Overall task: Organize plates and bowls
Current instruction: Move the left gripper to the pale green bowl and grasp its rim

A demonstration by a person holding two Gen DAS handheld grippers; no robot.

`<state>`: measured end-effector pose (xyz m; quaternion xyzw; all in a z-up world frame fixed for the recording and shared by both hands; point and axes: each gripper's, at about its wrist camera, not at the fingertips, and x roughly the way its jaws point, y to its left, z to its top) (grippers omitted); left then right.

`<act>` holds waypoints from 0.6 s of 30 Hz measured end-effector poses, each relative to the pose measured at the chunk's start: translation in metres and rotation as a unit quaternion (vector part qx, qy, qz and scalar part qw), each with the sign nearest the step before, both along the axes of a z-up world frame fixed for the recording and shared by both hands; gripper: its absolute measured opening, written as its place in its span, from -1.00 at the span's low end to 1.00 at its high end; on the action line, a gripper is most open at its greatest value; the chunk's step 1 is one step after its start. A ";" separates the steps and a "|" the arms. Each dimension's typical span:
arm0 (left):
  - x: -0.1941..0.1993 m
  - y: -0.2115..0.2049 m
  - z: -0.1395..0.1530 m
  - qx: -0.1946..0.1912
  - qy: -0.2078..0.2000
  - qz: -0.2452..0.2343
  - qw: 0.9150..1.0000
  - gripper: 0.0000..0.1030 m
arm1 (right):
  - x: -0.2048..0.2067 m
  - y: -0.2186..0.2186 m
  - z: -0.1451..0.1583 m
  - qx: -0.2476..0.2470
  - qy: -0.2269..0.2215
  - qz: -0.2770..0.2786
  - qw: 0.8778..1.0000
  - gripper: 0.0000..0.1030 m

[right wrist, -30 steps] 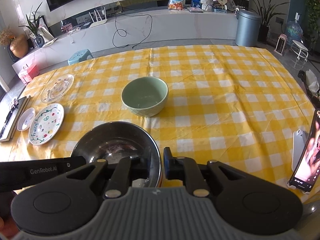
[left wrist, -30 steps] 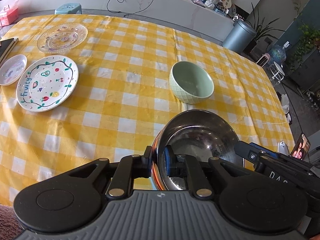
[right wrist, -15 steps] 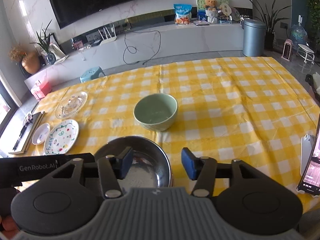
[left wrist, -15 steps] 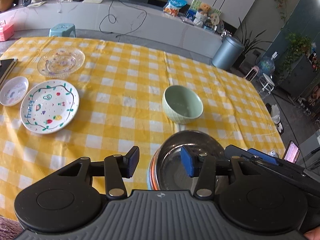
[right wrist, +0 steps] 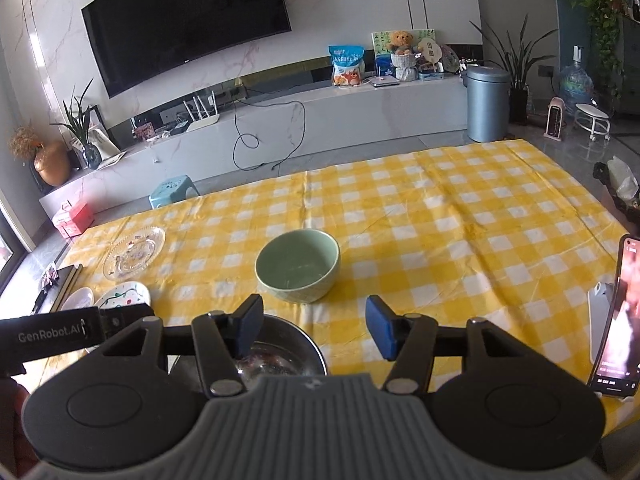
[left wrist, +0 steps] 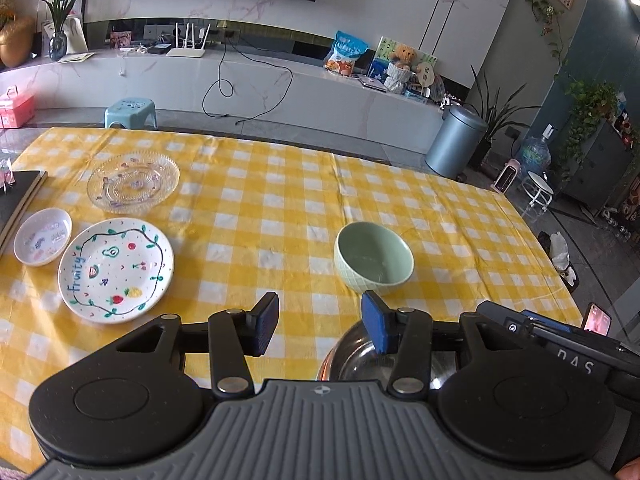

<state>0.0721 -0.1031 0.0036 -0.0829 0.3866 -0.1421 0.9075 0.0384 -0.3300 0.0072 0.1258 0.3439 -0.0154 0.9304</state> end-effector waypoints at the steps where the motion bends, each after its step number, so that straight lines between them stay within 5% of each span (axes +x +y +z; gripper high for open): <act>1: 0.003 0.000 0.001 -0.003 0.002 -0.002 1.000 0.05 | 0.003 0.000 0.000 0.000 0.004 -0.004 1.000 0.10; 11: 0.027 -0.005 0.007 -0.012 0.016 -0.016 1.000 0.19 | 0.039 -0.006 0.006 -0.001 0.026 -0.034 0.999 0.11; 18: 0.049 -0.011 0.012 -0.008 0.014 -0.021 1.000 0.29 | 0.078 -0.003 0.023 -0.005 0.014 -0.039 0.999 0.32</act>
